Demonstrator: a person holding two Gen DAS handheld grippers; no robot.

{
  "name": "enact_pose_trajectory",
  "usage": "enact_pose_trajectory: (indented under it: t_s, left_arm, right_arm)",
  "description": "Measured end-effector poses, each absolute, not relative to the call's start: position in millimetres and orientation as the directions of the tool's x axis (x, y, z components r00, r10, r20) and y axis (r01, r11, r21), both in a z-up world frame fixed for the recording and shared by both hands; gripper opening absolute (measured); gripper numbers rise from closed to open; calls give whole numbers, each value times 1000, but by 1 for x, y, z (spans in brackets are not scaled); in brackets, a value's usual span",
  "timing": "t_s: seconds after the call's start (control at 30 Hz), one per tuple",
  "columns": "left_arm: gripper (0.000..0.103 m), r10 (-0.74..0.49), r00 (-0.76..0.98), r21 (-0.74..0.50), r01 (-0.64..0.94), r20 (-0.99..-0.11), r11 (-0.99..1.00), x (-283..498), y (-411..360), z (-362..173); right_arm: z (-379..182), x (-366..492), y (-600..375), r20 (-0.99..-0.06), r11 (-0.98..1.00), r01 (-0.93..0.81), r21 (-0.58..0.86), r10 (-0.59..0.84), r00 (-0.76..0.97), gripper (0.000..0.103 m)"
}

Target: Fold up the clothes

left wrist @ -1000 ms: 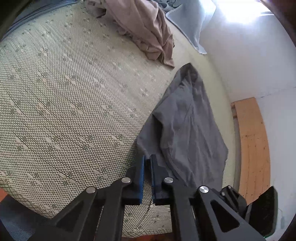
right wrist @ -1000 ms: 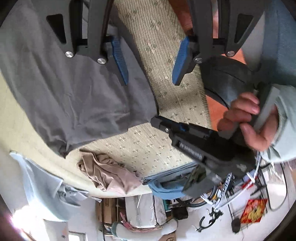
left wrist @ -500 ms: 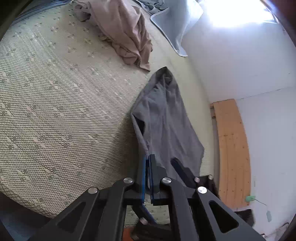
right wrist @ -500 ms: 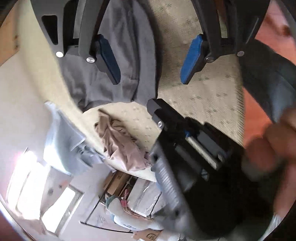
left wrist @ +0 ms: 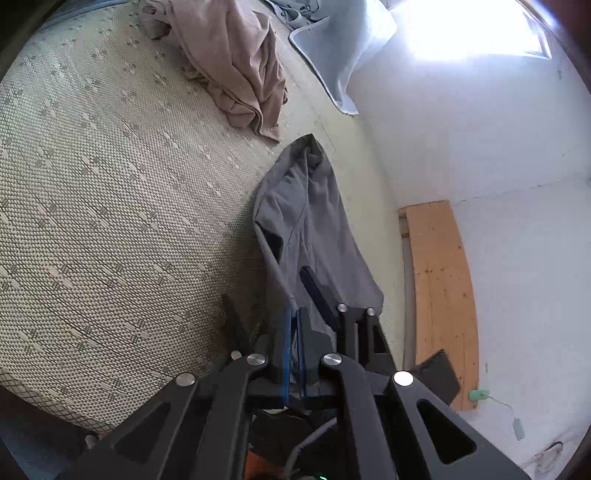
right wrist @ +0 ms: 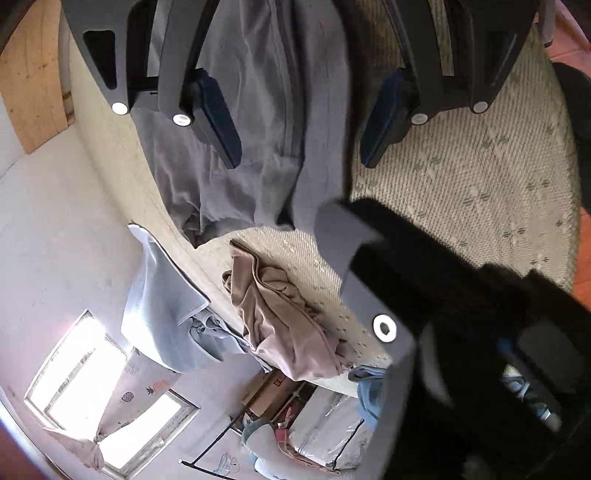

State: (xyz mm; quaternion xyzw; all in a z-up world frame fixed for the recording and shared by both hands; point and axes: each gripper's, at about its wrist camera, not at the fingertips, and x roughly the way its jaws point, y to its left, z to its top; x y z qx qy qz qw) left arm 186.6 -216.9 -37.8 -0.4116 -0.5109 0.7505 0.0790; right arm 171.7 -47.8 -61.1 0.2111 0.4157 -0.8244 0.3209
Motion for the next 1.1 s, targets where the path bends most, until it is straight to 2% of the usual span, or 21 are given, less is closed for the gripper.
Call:
enact_pose_trajectory:
  t_s: [0.07,0.1,0.13,0.17,0.23,0.27,0.33,0.4,0.43,0.73,0.8,1.0,1.1]
  left_arm:
    - [1,535,-652,-833,308,-537,-460,186,-219,-39]
    - [1,534,-653,-833,311,-537,-457,186,-220,-39]
    - [1,536,-652,-835,314,-536,-453,185,-221,-40]
    - [1,538,-651,-836,317,-536,-448,184,-222,-41]
    - [2,540,-660,-845,321,-523,-428,183,-227,-43]
    - [5,538,-667,-851,322,-514,-414,183,-230,-43]
    - [24,530,-675,-854,339,-514,-395,181,-239,-44]
    - [52,504,-692,-851,354,-517,-387,182,-248,-45]
    - [56,488,-702,-850,364,-519,-381,183,-252,-46]
    - [57,523,-625,-815,421,-579,-399,159,-250,-75]
    - [57,541,-620,-823,415,-568,-389,153,-248,-78]
    - [57,570,-689,-894,342,-448,-289,138,-257,-80]
    - [58,584,-669,-888,369,-459,-275,128,-257,-90]
  right_arm:
    - [-65,168,-51,-614,-447,692,-567,-329,-717,49]
    - [-66,166,-52,-618,-449,688,-570,-318,-719,30]
    - [-68,163,-52,-622,-452,685,-571,-306,-721,16]
    - [-68,161,-52,-630,-453,689,-565,-302,-715,11]
    - [-67,156,-49,-651,-458,708,-537,-308,-694,8]
    - [-66,155,-48,-655,-461,714,-528,-314,-687,8]
    - [-59,154,-44,-664,-471,731,-494,-338,-667,7]
    - [-51,154,-40,-669,-486,745,-457,-365,-648,7]
    - [-48,154,-39,-673,-485,753,-445,-374,-638,7]
    - [-13,170,-25,-692,-466,813,-350,-457,-559,7]
    - [-2,178,-21,-690,-460,826,-327,-481,-541,7]
    - [18,202,-11,-684,-429,851,-304,-523,-508,7]
    - [23,210,-5,-686,-425,862,-277,-541,-487,7]
